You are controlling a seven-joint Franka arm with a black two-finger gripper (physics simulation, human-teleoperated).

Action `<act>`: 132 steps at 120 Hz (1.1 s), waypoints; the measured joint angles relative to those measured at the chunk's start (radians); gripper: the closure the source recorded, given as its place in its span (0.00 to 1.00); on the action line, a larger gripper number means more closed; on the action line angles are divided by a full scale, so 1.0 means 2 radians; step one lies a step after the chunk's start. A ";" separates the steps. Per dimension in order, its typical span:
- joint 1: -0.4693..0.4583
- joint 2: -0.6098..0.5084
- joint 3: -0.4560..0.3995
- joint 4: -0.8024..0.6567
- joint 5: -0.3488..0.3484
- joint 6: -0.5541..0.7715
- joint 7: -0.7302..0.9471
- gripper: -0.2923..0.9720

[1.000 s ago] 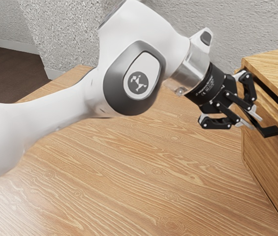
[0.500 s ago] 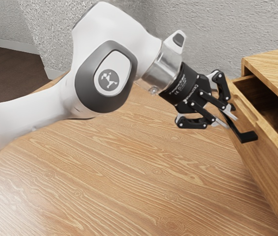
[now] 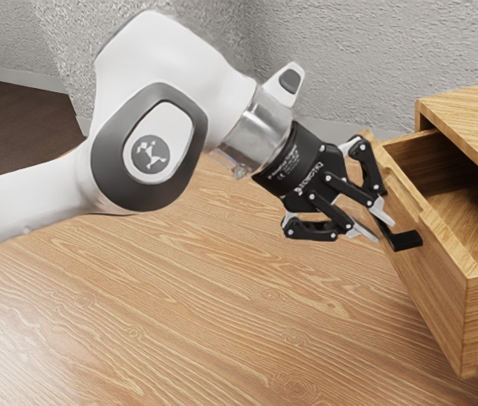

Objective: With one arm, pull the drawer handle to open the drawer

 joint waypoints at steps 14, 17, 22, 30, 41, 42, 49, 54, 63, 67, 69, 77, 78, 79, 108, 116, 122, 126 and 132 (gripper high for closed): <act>-0.075 -0.008 0.067 -0.004 0.013 0.003 -0.004 0.74; -0.088 -0.010 0.078 -0.005 0.018 0.004 -0.006 0.74; -0.100 -0.015 0.088 -0.009 0.024 0.006 -0.008 0.74; -0.108 -0.023 0.095 -0.016 0.031 0.008 -0.012 0.73; -0.110 -0.033 0.097 -0.025 0.038 0.011 -0.016 0.73; -0.110 -0.033 0.097 -0.026 0.039 0.011 -0.016 0.73; -0.110 -0.042 0.098 -0.032 0.043 0.012 -0.018 0.73; -0.110 -0.049 0.099 -0.037 0.048 0.014 -0.020 0.73; -0.110 -0.059 0.103 -0.045 0.055 0.016 -0.023 0.73; -0.110 -0.063 0.104 -0.049 0.057 0.016 -0.025 0.73; -0.110 -0.065 0.105 -0.051 0.058 0.017 -0.025 0.73; -0.110 -0.071 0.106 -0.056 0.062 0.018 -0.027 0.73; -0.110 -0.072 0.106 -0.056 0.063 0.019 -0.028 0.73; -0.110 -0.072 0.106 -0.056 0.063 0.019 -0.028 0.73; -0.110 -0.097 0.106 -0.076 0.085 0.022 -0.038 0.73; -0.110 -0.104 0.106 -0.081 0.089 0.023 -0.041 0.73; -0.109 -0.111 0.107 -0.085 0.095 0.023 -0.043 0.73; -0.109 -0.117 0.107 -0.089 0.098 0.023 -0.045 0.73; -0.109 -0.124 0.107 -0.096 0.103 0.024 -0.047 0.73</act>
